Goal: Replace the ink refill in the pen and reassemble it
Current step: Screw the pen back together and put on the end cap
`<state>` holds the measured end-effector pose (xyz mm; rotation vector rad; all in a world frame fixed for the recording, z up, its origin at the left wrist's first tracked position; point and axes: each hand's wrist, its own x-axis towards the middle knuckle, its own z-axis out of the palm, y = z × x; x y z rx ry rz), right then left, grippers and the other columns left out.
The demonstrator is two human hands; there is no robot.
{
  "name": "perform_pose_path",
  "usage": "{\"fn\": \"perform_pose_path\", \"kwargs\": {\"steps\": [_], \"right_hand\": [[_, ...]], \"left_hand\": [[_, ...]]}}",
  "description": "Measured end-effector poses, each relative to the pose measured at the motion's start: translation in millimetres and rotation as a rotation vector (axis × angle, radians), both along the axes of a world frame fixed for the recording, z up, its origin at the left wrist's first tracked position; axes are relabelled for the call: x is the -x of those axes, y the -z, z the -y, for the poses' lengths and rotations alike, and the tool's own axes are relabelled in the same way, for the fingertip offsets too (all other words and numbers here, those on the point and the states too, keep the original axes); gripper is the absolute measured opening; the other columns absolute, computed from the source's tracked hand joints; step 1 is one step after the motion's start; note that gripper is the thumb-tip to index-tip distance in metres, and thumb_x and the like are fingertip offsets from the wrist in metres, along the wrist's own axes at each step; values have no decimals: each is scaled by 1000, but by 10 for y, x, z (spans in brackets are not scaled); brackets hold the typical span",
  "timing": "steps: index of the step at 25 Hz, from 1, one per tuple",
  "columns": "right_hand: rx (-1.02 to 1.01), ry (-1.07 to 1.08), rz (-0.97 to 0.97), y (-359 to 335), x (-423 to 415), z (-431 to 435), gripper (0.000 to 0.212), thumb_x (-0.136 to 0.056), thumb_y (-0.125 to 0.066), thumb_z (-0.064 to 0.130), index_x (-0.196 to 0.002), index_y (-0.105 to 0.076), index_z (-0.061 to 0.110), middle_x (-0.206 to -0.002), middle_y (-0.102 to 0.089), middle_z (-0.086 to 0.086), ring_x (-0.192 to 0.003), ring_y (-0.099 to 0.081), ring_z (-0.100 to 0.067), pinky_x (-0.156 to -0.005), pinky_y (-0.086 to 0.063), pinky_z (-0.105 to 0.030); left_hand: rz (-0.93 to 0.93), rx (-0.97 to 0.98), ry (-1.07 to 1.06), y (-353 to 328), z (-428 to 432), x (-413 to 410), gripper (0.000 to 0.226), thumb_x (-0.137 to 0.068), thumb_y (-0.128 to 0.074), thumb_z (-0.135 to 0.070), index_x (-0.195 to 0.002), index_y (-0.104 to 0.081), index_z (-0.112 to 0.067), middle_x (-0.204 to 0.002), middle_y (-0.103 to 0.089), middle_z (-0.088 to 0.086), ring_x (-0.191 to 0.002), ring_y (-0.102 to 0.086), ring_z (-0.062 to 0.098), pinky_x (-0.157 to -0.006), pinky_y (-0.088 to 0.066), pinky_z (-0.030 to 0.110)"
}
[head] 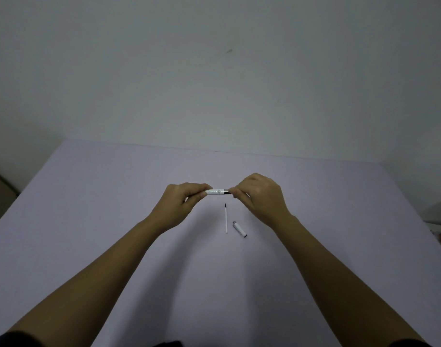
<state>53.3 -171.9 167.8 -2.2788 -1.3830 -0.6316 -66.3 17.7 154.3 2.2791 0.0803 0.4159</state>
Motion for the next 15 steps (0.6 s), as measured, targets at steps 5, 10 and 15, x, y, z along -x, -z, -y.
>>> {"fn": "perform_pose_path", "kwargs": {"steps": [5,10,15], "right_hand": [[15,-45,-56,-31,-1,28,28,-79,-69,38,-97,-69,16,-79,-73,1,-71,-67,-19,-57,-53,-31],[11,-22,119,-10,-20,-6,20,-86,-59,31,-78,-70,16,-64,-68,1,-59,-61,-20,-46,-45,-29],[63,-17,22,16,-35,-35,31,-89,-45,34,-79,-69,17,-75,-71,3,-80,-63,-21,-63,-46,-32]], "left_hand": [[11,-20,-14,-8,-6,-22,20,-92,-55,-20,-106,-69,-21,-82,-70,0,-68,-56,14,-62,-39,15],[18,-24,-5,-3,3,-38,20,-92,-56,-21,-107,-69,-20,-81,-70,-2,-65,-55,12,-60,-38,13],[5,-10,3,46,-1,-33,20,-92,-55,-17,-106,-69,-19,-76,-69,7,-63,-53,22,-57,-35,15]]}}
